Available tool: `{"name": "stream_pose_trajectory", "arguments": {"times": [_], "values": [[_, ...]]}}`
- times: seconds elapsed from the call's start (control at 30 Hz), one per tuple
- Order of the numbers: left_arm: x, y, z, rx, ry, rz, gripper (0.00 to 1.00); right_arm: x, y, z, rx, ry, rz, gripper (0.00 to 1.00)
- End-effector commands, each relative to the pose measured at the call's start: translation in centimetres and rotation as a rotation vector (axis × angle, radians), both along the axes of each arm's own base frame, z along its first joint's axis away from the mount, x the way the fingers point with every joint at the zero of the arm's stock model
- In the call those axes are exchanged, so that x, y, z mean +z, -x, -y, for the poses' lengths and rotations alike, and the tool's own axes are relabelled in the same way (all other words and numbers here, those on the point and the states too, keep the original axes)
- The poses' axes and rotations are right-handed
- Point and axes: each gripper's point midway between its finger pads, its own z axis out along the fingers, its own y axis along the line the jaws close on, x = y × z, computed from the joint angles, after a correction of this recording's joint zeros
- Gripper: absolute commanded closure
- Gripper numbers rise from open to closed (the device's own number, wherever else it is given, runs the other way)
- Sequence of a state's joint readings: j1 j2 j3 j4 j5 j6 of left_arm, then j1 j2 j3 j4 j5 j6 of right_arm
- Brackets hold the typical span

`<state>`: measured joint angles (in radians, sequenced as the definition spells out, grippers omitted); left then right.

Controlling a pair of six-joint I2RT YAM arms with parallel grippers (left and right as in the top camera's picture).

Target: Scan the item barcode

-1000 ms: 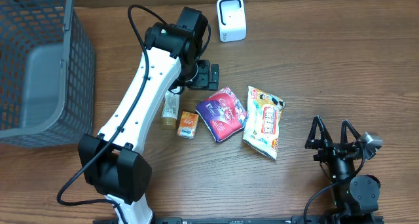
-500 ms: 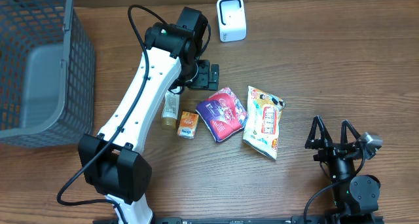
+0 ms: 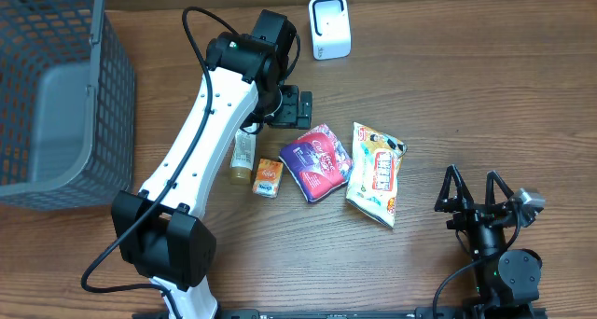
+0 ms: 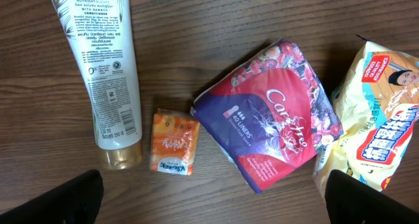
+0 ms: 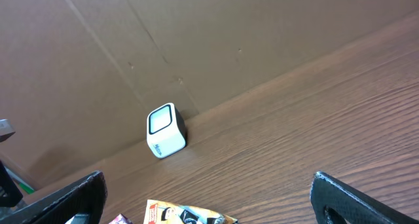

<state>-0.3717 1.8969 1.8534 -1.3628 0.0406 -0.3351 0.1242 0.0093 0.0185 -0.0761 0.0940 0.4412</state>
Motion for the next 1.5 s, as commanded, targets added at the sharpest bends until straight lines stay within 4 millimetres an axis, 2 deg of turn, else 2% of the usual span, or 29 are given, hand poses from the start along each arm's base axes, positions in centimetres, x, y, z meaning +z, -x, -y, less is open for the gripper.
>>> {"name": "stream_pose_trajectory", "arguments": {"times": [0.0,0.93,1.13,1.17,1.23,1.3,1.33,1.37,1.43,1.47], "values": [[0.3,0.0,0.1,0.007,0.007,0.009,0.00,-0.3,0.0,0.3,-0.013,-0.001,0.000,0.00],[0.4,-0.2,0.1,0.008,0.004,0.019,0.00,-0.3,0.0,0.3,-0.013,-0.001,0.000,0.00],[0.4,-0.6,0.2,0.009,0.009,0.036,0.00,-0.3,0.0,0.3,-0.013,-0.001,0.000,0.00],[0.5,-0.4,0.7,0.021,0.043,0.024,0.00,-0.3,0.0,0.3,-0.013,-0.001,0.000,0.00],[0.8,-1.2,1.7,0.047,0.101,0.045,0.00,-0.3,0.0,0.3,-0.013,-0.001,0.000,0.00],[2.1,-1.6,4.9,-0.041,0.274,0.061,0.00,-0.3,0.0,0.3,-0.013,-0.001,0.000,0.00],[2.6,-1.6,5.5,-0.082,0.305,0.071,0.00,-0.3,0.0,0.3,-0.013,-0.001,0.000,0.00],[3.1,-1.8,5.6,-0.094,0.308,0.087,0.01,-0.3,0.0,0.3,-0.013,-0.001,0.000,0.00],[4.5,-2.6,4.2,-0.031,0.260,0.124,0.00,-0.3,0.0,0.3,-0.013,-0.001,0.000,0.00],[5.6,-3.1,2.2,0.066,0.203,0.146,0.00,-0.3,0.0,0.3,-0.013,-0.001,0.000,0.00]]}}
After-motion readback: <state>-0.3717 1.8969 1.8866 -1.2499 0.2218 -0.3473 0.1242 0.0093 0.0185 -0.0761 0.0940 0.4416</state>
